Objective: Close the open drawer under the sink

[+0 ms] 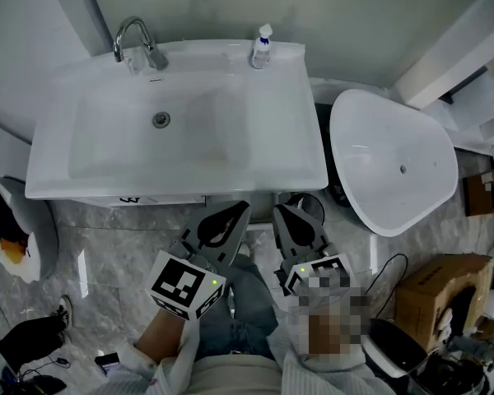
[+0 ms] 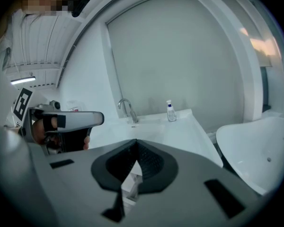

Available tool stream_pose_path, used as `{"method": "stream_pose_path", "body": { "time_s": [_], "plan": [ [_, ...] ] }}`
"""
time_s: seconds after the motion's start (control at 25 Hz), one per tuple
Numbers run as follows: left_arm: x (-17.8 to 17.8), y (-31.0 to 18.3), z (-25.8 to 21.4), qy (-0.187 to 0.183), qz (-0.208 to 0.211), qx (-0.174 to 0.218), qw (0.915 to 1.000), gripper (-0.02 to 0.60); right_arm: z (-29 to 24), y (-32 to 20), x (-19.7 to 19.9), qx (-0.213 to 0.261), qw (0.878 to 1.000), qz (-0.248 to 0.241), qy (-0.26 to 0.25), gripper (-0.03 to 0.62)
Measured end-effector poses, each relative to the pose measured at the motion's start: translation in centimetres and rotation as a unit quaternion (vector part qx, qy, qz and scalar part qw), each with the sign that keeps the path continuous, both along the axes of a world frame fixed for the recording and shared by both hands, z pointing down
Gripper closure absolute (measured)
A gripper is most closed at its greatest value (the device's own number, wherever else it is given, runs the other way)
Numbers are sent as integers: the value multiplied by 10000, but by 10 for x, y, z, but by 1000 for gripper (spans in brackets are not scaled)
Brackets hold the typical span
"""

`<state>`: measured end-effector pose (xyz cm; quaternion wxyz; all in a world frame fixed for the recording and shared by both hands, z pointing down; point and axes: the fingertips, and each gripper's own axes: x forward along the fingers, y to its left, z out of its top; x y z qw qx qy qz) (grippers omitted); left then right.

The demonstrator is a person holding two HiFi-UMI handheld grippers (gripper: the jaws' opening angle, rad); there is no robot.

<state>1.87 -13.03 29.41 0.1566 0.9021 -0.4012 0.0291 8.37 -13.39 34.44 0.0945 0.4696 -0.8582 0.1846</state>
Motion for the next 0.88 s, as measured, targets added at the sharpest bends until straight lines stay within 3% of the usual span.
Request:
{"method": "stream_pose_path", "body": {
  "time_s": [0.28, 0.88],
  "plan": [
    [-19, 13, 31, -25, -210, -103, 9997, 560, 23, 19, -4, -18, 10000, -7, 76, 585],
    [-20, 51, 133, -277, -220, -382, 9986, 560, 122, 53, 3, -369, 9991, 175, 112, 585]
  ]
}}
